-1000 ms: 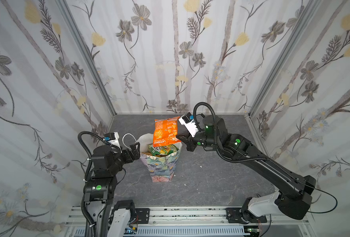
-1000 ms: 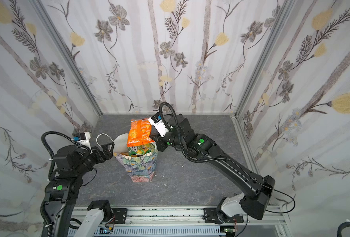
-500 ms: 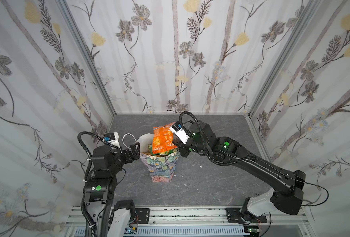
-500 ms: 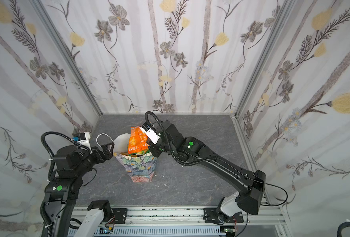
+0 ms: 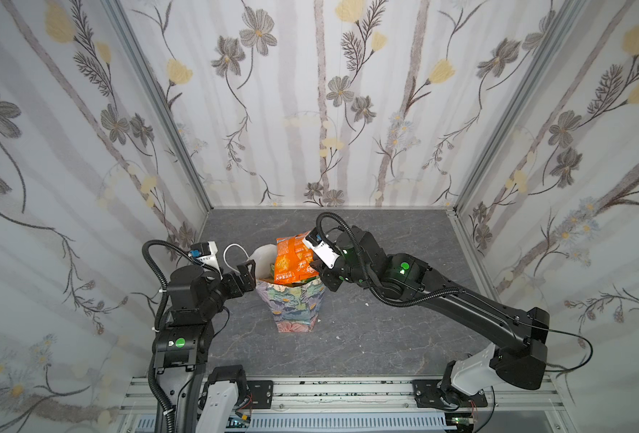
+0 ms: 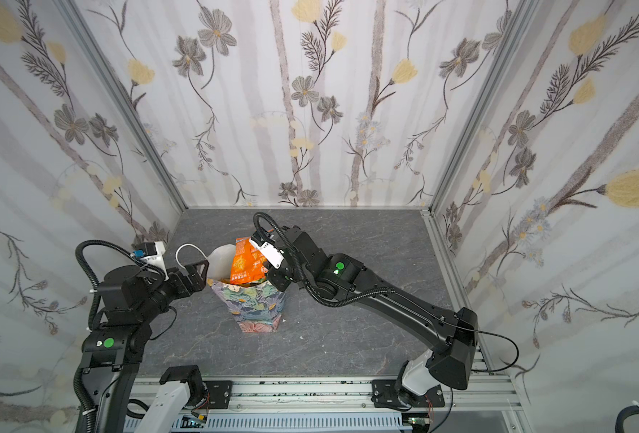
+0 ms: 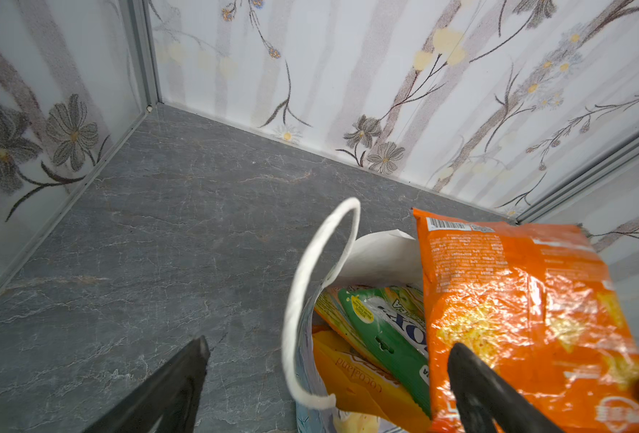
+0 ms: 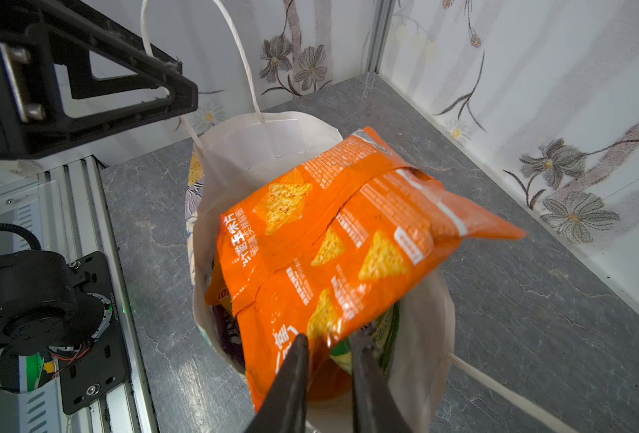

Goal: Place the snacks into the paper bag
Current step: 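Lower the chip packet into the bag while the left gripper reaches over it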

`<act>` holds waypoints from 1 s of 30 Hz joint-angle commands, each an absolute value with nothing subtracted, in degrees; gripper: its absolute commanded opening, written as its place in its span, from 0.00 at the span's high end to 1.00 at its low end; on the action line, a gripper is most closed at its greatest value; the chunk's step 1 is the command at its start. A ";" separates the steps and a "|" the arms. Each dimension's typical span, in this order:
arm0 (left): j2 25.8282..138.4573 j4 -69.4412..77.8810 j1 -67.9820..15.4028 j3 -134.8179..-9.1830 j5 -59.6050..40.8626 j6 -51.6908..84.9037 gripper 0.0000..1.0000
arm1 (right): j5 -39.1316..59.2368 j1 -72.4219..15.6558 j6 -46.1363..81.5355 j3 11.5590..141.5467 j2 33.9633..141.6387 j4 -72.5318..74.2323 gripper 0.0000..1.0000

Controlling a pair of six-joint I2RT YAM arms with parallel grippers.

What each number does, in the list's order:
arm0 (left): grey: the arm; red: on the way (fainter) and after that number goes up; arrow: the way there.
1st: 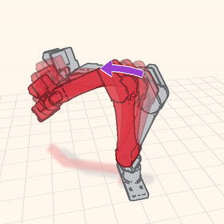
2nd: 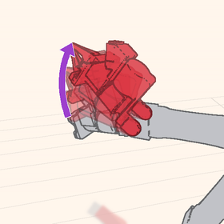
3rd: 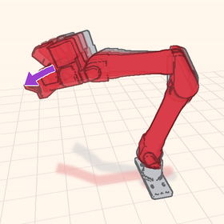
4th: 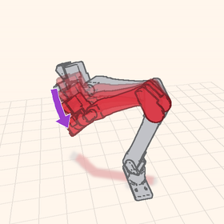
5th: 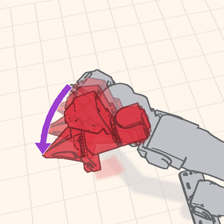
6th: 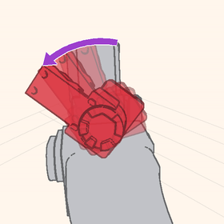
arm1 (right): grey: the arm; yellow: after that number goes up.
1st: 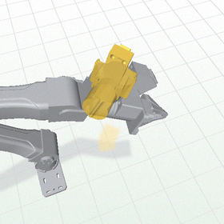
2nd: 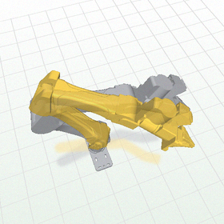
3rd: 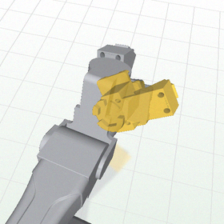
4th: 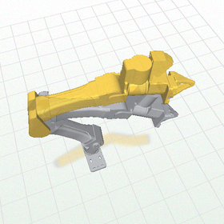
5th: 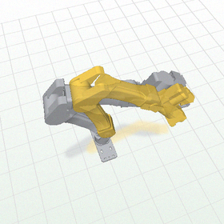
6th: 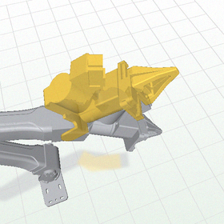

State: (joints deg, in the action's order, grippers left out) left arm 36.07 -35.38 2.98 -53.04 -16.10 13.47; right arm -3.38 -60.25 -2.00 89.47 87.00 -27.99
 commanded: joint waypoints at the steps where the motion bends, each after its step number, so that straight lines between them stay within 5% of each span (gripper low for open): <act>1: 35.86 -33.40 3.00 -53.30 -16.20 12.90 0.00 | -4.65 -60.28 -3.11 90.00 86.82 -26.85 0.63; 3: 35.95 -33.64 2.98 -53.61 -16.87 12.66 0.00 | -5.09 -60.26 -3.10 90.19 86.60 -26.75 0.53; 11: 36.16 -36.61 2.99 -57.23 -16.47 11.62 0.00 | -5.51 -60.29 0.82 90.26 83.20 -24.66 0.50; 20: 42.80 -40.61 2.10 -70.25 -33.93 11.91 0.09 | -17.00 -60.29 7.51 92.37 80.33 -27.13 0.47; 26: 46.17 -41.00 -2.90 -76.82 -33.10 12.06 0.08 | -20.82 -60.21 13.21 85.61 76.48 -26.14 0.42; 30: 49.61 -43.58 -11.25 -81.71 -22.72 10.37 0.08 | -18.85 -60.24 15.37 80.96 76.41 -22.29 0.38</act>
State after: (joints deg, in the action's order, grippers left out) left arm 48.07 -42.46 -7.35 -79.09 -29.43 11.92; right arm -18.57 -60.25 12.19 82.63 76.60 -26.55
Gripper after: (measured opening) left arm 0.922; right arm 0.619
